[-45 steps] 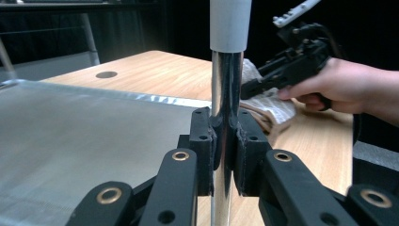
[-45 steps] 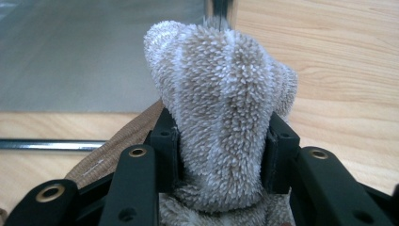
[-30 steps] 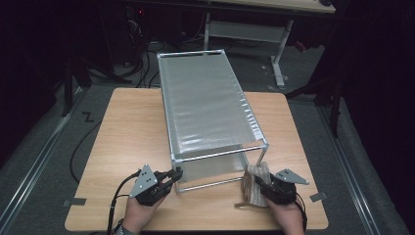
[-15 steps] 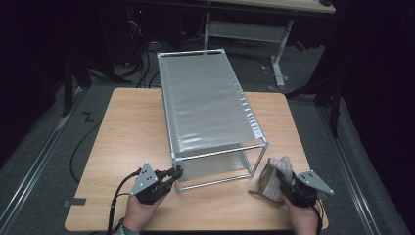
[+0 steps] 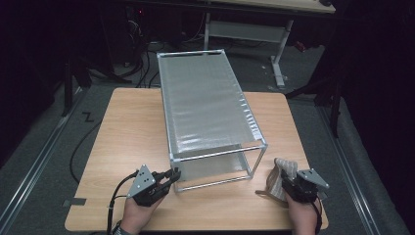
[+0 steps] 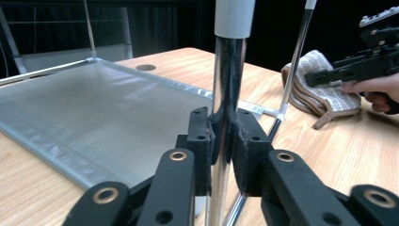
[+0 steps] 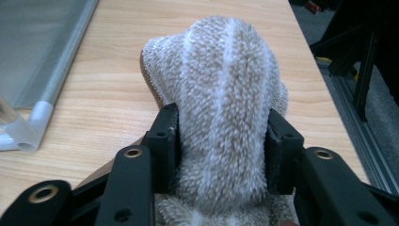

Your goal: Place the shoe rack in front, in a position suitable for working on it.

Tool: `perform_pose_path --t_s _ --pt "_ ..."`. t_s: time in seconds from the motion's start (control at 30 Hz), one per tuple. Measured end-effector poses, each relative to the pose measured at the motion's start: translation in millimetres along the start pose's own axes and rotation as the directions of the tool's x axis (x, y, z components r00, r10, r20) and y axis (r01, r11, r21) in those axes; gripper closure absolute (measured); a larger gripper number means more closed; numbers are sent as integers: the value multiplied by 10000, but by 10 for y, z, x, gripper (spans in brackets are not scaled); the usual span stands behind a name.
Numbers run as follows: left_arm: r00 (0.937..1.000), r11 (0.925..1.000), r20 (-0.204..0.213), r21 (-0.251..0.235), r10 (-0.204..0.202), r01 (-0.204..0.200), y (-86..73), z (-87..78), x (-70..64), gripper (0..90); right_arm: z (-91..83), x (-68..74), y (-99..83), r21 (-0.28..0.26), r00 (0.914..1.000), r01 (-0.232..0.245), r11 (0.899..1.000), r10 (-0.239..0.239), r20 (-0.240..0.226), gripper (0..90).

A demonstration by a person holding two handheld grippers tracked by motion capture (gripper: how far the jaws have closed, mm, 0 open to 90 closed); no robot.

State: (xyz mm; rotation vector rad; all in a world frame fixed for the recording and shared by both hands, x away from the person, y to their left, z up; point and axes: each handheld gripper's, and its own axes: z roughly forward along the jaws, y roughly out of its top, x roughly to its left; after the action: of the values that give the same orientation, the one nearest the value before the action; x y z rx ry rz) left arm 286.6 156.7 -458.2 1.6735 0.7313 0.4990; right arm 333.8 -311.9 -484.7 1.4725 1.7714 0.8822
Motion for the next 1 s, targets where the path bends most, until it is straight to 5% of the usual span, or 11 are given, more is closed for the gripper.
perform_pose_path --t_s 0.2,0.23,0.4,0.43,0.6,0.77,1.0 --pt "9994 9993 86 187 -339 337 -13 6 16 658 -55 -3 77 -437 9986 -362 9984 344 -403 324" --pt "9992 9989 57 259 -387 385 -21 -1 19 646 -133 12 151 -849 9988 -387 9956 361 -320 296" --pt "9982 9973 17 427 -604 603 -15 -15 27 585 -246 86 261 -1355 9985 -259 9904 192 -505 289" --pt "9975 9968 -43 383 -705 706 -11 -27 34 513 -281 146 304 -1612 9981 -117 9868 17 -617 290" --pt "9977 9971 -348 463 -582 598 -28 -41 24 434 -311 246 359 -1901 9953 66 9817 -249 -939 307" --pt "9977 9968 -449 590 -513 539 -43 -57 1 417 -290 387 392 -2101 9777 430 9767 -844 -1922 336" --pt "9979 9964 -484 712 -424 458 -52 -94 6 468 -232 535 408 -1987 9585 762 9771 -1267 -2553 307"
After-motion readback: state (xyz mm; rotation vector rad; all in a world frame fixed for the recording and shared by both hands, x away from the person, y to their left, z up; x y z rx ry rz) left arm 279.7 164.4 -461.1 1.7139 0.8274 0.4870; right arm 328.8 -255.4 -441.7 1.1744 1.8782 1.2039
